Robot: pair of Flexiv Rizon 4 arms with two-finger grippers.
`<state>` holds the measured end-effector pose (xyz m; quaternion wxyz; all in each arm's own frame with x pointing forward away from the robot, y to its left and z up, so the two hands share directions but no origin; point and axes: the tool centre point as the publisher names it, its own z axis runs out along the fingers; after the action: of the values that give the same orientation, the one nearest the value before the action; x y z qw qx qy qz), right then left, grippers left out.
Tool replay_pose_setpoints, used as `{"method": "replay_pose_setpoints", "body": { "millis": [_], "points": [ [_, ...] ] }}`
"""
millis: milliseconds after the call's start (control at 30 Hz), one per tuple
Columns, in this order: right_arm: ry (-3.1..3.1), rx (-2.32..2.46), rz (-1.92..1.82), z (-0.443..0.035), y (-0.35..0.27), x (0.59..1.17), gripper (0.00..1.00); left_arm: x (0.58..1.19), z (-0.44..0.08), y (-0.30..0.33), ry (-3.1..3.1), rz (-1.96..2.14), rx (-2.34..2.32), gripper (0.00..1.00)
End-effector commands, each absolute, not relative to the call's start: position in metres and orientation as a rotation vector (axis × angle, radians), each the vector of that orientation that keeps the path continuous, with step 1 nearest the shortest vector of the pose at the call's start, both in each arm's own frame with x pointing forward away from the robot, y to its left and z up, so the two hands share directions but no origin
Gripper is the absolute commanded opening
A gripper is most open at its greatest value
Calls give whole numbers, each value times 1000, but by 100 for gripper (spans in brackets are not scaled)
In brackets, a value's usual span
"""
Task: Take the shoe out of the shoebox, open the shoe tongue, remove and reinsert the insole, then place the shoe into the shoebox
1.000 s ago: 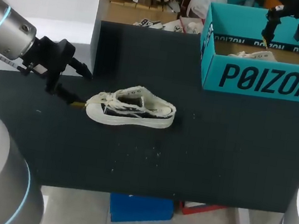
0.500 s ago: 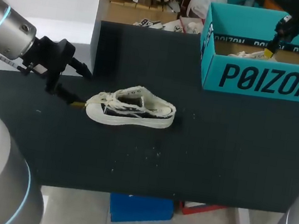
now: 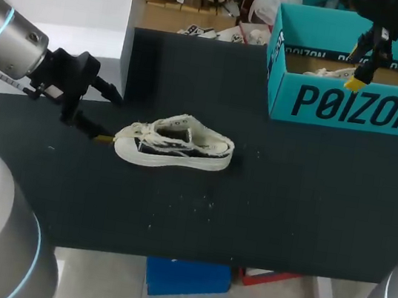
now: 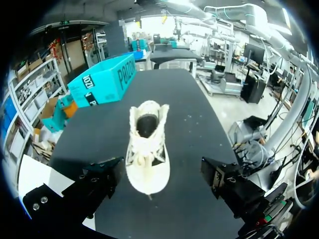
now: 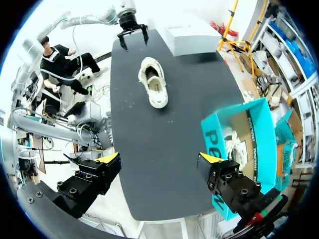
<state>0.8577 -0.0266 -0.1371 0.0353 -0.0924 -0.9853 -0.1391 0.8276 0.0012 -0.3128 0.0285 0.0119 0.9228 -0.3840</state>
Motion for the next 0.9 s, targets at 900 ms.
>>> {"method": "replay_pose_setpoints", "body": {
  "millis": [900],
  "points": [
    [-3185,-3,-601,-211,88,820,100,827,-314,2,2843,-1184,39,100]
  ]
}}
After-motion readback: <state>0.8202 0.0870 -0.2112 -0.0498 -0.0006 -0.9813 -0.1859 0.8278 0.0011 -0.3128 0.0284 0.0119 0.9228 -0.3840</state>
